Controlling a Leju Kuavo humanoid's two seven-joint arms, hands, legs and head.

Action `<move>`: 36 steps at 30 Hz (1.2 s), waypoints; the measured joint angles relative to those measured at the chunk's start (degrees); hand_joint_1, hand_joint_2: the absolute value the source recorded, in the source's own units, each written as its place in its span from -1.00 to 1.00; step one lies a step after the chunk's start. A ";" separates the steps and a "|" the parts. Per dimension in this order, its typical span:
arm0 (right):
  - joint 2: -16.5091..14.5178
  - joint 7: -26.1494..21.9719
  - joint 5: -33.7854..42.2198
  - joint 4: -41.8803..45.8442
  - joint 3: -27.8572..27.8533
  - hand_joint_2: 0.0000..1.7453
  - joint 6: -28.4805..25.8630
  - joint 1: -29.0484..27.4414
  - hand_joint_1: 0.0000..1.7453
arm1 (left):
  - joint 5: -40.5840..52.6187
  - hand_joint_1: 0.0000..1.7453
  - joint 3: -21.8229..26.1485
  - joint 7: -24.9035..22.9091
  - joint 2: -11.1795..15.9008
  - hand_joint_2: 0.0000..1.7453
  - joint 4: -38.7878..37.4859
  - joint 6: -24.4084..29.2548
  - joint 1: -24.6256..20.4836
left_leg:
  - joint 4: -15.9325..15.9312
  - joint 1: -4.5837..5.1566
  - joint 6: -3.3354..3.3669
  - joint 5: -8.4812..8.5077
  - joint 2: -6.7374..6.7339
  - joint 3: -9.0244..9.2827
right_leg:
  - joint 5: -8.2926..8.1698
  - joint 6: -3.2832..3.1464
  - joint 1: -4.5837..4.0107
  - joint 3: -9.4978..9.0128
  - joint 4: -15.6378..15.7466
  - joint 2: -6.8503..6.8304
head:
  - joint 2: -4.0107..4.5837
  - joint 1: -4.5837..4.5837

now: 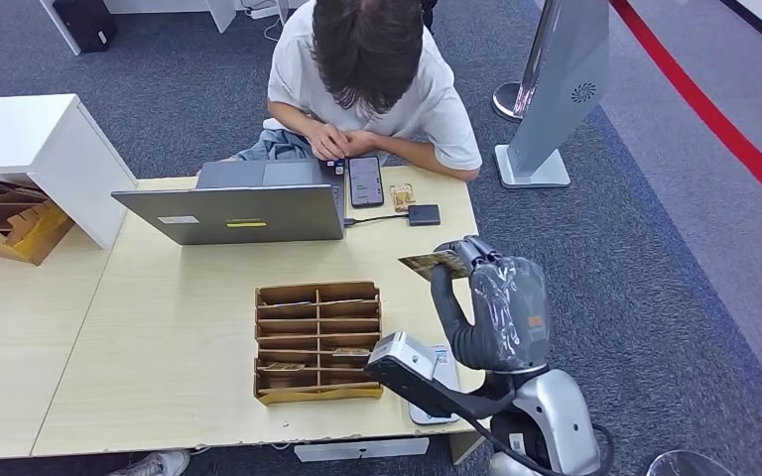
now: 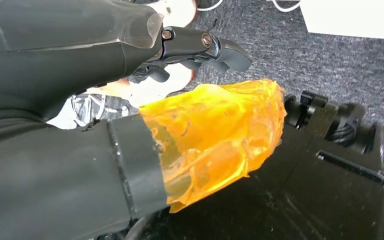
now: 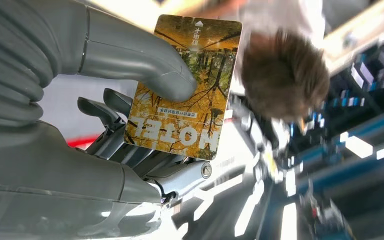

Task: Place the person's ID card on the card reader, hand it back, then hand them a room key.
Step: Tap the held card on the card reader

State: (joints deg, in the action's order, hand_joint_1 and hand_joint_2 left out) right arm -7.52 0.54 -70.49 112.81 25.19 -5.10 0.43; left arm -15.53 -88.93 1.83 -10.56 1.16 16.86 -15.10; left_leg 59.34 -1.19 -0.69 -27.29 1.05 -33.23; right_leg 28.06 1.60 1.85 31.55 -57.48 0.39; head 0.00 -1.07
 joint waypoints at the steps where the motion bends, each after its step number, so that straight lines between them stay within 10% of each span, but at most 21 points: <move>1: 0.00 -0.19 2.12 0.24 -0.36 1.00 1.45 -0.48 1.00 | -0.74 -1.00 0.00 0.19 0.00 -1.00 0.00 0.45 0.06 | 0.00 0.00 0.00 0.00 0.00 0.00 | 0.00 0.00 0.00 0.00 0.00 0.00 | 0.00 0.00; 12: 0.00 -1.23 13.22 1.66 -3.92 1.00 7.85 -3.74 1.00 | -4.10 -1.00 0.01 1.11 0.02 -1.00 0.00 2.34 0.89 | 0.00 0.00 0.00 0.00 0.00 0.00 | 0.00 0.00 0.00 0.00 0.00 0.00 | 0.00 0.00; 25: 3.87 -4.32 57.96 0.97 -7.01 1.00 15.71 -14.04 1.00 | -6.27 -1.00 0.00 3.12 0.25 -1.00 -0.02 3.94 2.06 | 0.00 0.00 0.01 -0.04 0.00 -0.03 | 0.03 0.01 0.00 0.01 0.01 -0.01 | 0.00 0.00; 36: 8.10 0.03 62.87 -0.08 -6.20 1.00 10.40 -18.46 1.00 | -1.50 -1.00 -0.01 0.70 0.57 -1.00 0.00 2.20 2.03 | 0.00 0.00 0.01 -0.04 0.00 -0.02 | 0.02 0.01 0.00 0.01 0.01 -0.01 | 0.00 -0.01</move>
State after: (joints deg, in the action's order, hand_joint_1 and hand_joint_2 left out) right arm 0.58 0.56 -7.63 112.74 18.99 5.29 -18.02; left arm -17.03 -88.94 2.53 -9.98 1.16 19.05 -13.07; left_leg 59.34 -1.19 -0.68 -27.33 1.05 -33.24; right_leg 28.09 1.61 1.85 31.57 -57.47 0.38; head 0.00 -1.08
